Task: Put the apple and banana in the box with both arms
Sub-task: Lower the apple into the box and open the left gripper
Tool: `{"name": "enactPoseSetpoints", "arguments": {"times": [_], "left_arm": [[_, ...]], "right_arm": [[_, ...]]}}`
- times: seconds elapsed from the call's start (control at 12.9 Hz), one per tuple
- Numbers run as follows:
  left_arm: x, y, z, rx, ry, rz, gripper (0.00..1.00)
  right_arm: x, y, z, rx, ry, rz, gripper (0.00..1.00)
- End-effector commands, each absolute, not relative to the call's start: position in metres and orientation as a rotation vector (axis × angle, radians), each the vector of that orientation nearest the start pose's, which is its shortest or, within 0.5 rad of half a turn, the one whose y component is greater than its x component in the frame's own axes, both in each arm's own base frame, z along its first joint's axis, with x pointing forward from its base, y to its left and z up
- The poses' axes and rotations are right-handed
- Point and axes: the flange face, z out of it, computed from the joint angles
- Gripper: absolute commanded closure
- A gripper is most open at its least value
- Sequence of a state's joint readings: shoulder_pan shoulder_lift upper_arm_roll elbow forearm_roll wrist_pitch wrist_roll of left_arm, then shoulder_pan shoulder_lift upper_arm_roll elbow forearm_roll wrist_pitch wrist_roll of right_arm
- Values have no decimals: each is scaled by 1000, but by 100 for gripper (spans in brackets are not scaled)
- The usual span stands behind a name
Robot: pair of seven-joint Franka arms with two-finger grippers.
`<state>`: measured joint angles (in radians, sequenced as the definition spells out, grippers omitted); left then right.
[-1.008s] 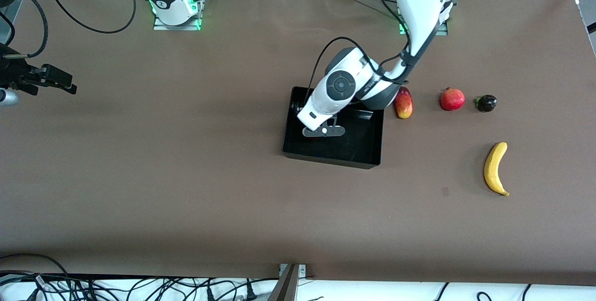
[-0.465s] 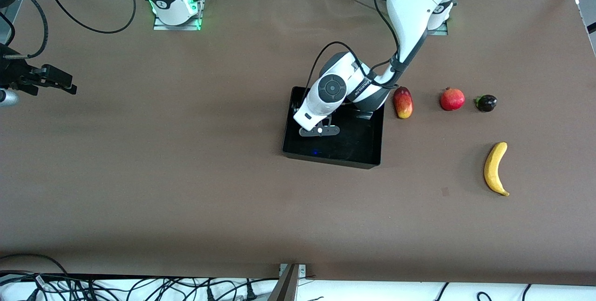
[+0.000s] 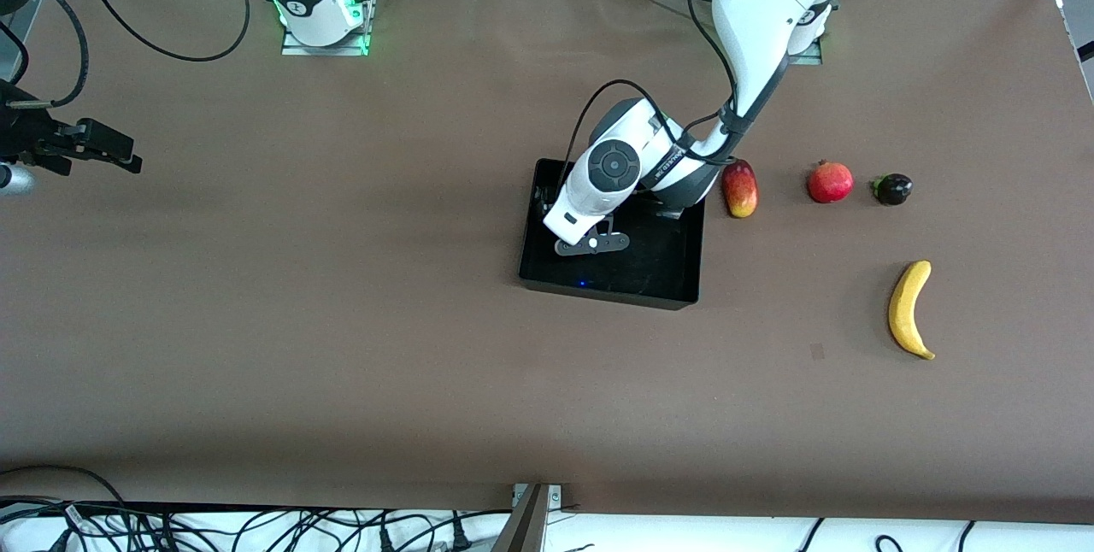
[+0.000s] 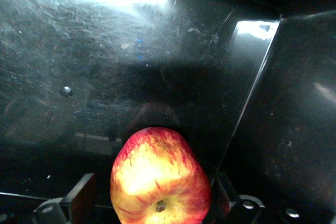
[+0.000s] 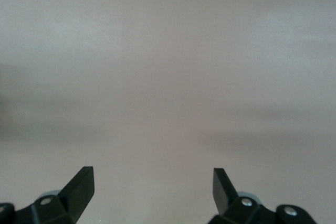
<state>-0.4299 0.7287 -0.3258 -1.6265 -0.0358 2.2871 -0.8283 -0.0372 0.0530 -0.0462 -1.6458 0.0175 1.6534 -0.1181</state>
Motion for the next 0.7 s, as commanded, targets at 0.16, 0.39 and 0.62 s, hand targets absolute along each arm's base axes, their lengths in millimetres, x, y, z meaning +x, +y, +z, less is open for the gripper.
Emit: {"name": "enactPoseSetpoints", "arguments": {"times": [0.16, 0.39, 0.62], "left_arm": [[548, -421, 280, -3214, -330, 300, 0], [590, -377, 340, -3192, -235, 367, 0], [613, -323, 405, -3217, -207, 309, 0]], "right_arm": [[573, -47, 571, -3103, -26, 66, 0], [573, -47, 571, -3104, -26, 64, 0], [573, -47, 571, -3104, -26, 64, 0]]}}
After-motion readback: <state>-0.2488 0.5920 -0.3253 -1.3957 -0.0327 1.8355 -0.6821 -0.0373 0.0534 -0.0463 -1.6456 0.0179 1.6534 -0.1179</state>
